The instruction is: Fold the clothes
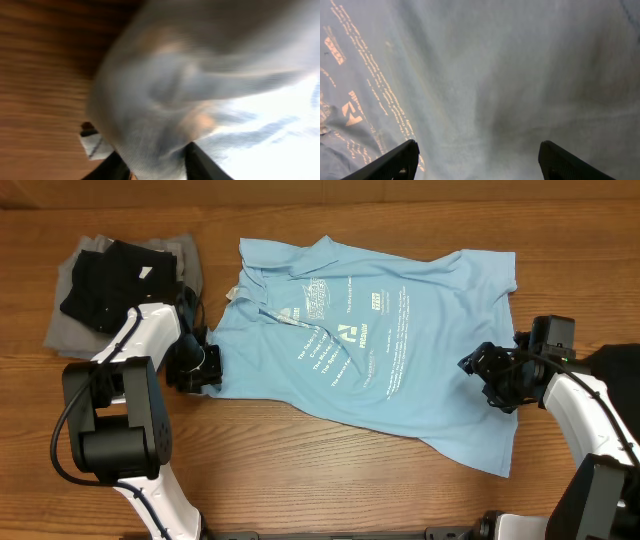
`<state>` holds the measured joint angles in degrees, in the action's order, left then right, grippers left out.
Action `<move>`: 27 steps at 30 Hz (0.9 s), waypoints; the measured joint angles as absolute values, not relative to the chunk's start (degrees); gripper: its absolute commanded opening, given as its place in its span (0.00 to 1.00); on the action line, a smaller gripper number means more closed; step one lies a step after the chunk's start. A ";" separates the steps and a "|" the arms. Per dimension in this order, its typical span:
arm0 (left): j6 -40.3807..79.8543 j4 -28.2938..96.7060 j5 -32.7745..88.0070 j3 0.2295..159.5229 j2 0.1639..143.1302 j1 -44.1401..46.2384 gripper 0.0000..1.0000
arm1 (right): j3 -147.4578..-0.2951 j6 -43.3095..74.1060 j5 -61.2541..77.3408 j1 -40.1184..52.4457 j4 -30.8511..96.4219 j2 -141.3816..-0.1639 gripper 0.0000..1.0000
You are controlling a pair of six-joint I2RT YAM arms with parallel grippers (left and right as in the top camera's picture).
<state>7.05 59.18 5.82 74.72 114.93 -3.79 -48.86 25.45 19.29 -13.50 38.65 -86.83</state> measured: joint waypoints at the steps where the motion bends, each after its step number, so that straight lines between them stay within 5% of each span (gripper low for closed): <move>1: 6.79 59.00 7.68 74.63 114.85 -3.75 0.04 | -48.88 25.43 19.29 -13.52 39.16 -86.83 0.82; 11: 2.81 58.83 38.89 78.98 115.94 -3.49 0.04 | -49.01 25.67 16.84 -14.02 45.56 -86.83 0.87; 18: 2.48 60.42 45.08 87.68 115.96 -4.64 0.04 | -49.12 27.46 14.98 -18.04 53.95 -86.83 0.87; 27: 1.17 71.00 36.91 96.92 115.20 -6.07 0.04 | -49.04 28.53 14.57 -21.30 60.64 -86.83 0.59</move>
